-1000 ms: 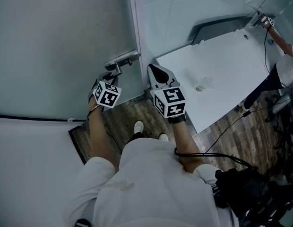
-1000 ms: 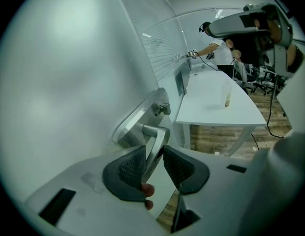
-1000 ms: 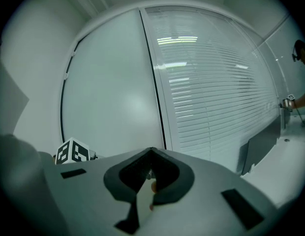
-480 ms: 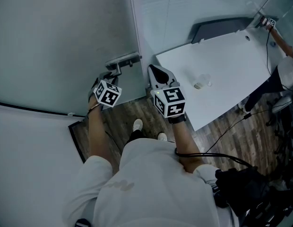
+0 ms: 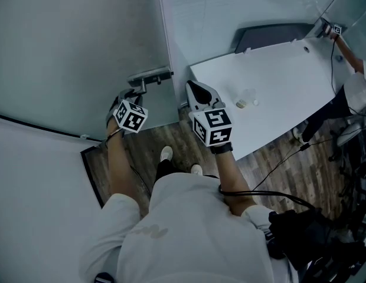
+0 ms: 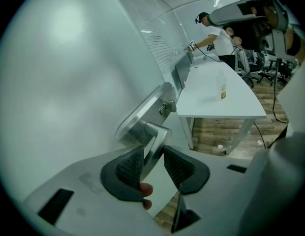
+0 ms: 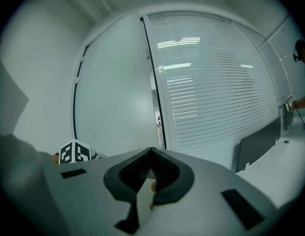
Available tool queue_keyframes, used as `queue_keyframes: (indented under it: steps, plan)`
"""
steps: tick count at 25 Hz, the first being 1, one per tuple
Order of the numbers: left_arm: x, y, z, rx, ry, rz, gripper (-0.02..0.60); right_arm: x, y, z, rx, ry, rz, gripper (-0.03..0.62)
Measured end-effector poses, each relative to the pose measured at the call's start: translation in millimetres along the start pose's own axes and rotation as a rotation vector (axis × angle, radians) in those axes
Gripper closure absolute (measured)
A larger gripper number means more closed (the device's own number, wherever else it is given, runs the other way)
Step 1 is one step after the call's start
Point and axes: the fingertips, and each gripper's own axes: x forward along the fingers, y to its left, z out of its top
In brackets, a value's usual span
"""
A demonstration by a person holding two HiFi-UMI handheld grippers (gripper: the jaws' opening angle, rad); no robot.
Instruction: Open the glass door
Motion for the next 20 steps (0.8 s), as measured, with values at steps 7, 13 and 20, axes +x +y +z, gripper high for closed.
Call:
queue_keyframes:
  steps: [7, 13, 20]
  plan:
    - [-19.6, -17.2, -9.1, 0.0, 0.026, 0.039, 0.476, -25.1, 0.7, -10.1, -0.008, 0.011, 0.04, 0.598]
    - [-44.0, -37.5, -22.4, 0.005, 0.051, 0.079, 0.474, -52.0, 3.5, -20.1, -0.006, 0.012, 0.078, 0.598]
    - [-71.5, -63.7, -37.9, 0.019, 0.083, 0.104, 0.476, -70.0, 19.5, -19.7, -0.002, -0.001, 0.154, 0.598]
